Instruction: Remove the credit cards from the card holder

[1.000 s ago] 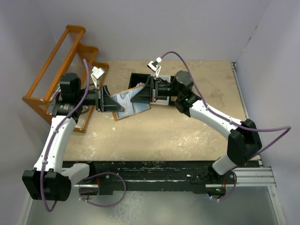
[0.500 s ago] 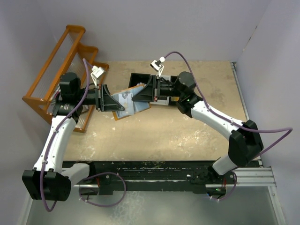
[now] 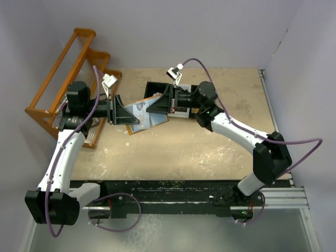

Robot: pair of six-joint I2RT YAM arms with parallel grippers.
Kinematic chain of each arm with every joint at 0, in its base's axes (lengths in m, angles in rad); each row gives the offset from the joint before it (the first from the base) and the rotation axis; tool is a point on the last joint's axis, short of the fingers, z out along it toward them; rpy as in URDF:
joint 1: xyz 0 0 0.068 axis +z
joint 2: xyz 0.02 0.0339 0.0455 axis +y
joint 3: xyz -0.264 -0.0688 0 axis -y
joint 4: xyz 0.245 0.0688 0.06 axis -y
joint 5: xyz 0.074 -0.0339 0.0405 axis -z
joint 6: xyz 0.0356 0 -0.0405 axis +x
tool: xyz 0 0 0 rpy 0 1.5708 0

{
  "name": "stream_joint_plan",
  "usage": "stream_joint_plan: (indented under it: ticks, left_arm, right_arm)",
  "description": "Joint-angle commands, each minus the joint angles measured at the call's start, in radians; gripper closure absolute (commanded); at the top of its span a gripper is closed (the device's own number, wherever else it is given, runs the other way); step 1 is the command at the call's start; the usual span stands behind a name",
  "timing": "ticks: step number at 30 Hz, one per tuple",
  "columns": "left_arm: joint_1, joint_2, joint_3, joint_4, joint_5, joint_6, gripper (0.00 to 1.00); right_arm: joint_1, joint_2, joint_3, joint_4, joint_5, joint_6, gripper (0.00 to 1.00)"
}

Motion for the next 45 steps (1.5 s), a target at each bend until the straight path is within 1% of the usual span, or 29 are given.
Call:
stream_joint_plan:
  ticks: [1,4,6,9,11,12,14,15,17,18,19,21,23,27,33,36,39,45]
  left_arm:
    - [-0.005,-0.015,0.013,0.048,0.048,0.003,0.89]
    - [-0.005,-0.008,0.024,-0.012,0.040,0.057,0.89]
    - [-0.004,0.002,0.038,-0.084,0.024,0.117,0.89]
    - [-0.003,0.029,0.086,-0.231,-0.020,0.269,0.90]
    - [-0.004,0.048,0.116,-0.335,-0.076,0.363,0.91]
    - [-0.001,0.058,0.132,-0.388,-0.113,0.412,0.92]
    - [0.002,0.078,0.170,-0.518,-0.248,0.523,0.93]
    - [0.007,0.088,0.187,-0.561,-0.313,0.571,0.93]
    - [0.013,0.106,0.216,-0.624,-0.456,0.644,0.94]
    - [0.017,0.115,0.227,-0.645,-0.525,0.667,0.95]
    - [0.020,0.122,0.234,-0.662,-0.575,0.691,0.96]
    - [0.029,0.133,0.243,-0.685,-0.620,0.724,0.96]
    - [0.034,0.134,0.248,-0.699,-0.603,0.744,0.96]
    - [0.035,0.115,0.245,-0.700,-0.494,0.760,0.95]
    - [0.035,0.078,0.249,-0.730,-0.339,0.810,0.94]
    - [0.034,0.055,0.252,-0.694,-0.369,0.783,0.95]
    - [0.036,0.064,0.277,-0.697,-0.390,0.775,0.95]
    - [0.036,0.082,0.294,-0.725,-0.365,0.763,0.96]
  right_arm:
    - [-0.042,-0.015,0.017,0.018,-0.033,0.002,1.00]
    - [-0.103,-0.049,0.005,-0.023,-0.060,-0.016,1.00]
    - [-0.150,-0.066,-0.004,-0.054,-0.081,-0.030,1.00]
    - [-0.234,-0.097,-0.023,-0.109,-0.100,-0.062,1.00]
    - [-0.287,-0.114,-0.028,-0.170,-0.101,-0.107,1.00]
    - [-0.314,-0.120,-0.027,-0.209,-0.098,-0.135,1.00]
    - [-0.365,-0.122,-0.016,-0.296,-0.067,-0.202,1.00]
    - [-0.384,-0.118,0.000,-0.370,-0.038,-0.251,1.00]
    - [-0.395,-0.094,0.042,-0.480,0.028,-0.337,1.00]
    - [-0.396,-0.076,0.082,-0.580,0.068,-0.393,1.00]
    - [-0.396,-0.053,0.109,-0.640,0.105,-0.442,1.00]
    - [-0.396,-0.002,0.149,-0.643,0.173,-0.475,1.00]
    - [-0.394,0.053,0.180,-0.619,0.209,-0.472,1.00]
    - [-0.376,0.175,0.249,-0.568,0.257,-0.441,1.00]
    - [-0.300,0.372,0.427,-0.638,0.411,-0.463,1.00]
    - [-0.276,0.446,0.480,-0.631,0.469,-0.451,1.00]
    - [-0.256,0.523,0.546,-0.653,0.508,-0.450,1.00]
    - [-0.219,0.627,0.647,-0.681,0.550,-0.470,1.00]
